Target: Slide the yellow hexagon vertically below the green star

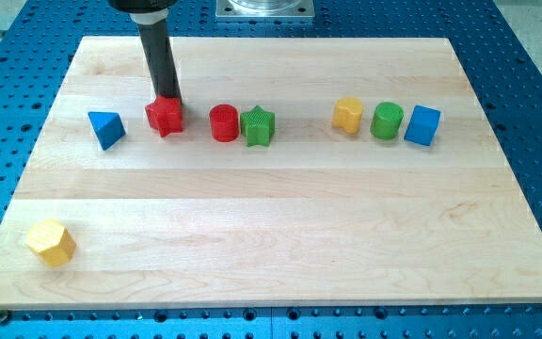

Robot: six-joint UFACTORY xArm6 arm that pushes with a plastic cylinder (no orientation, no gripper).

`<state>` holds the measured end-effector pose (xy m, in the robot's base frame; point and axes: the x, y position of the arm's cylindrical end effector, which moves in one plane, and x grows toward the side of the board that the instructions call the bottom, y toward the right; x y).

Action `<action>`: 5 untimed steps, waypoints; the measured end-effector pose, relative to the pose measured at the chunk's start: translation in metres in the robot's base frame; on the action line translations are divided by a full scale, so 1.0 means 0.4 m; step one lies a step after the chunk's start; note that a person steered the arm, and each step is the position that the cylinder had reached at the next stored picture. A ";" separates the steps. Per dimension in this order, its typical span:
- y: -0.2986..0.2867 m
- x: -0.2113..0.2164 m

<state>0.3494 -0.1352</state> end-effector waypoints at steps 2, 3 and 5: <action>0.014 0.065; 0.014 0.025; 0.087 -0.078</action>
<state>0.3184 -0.1006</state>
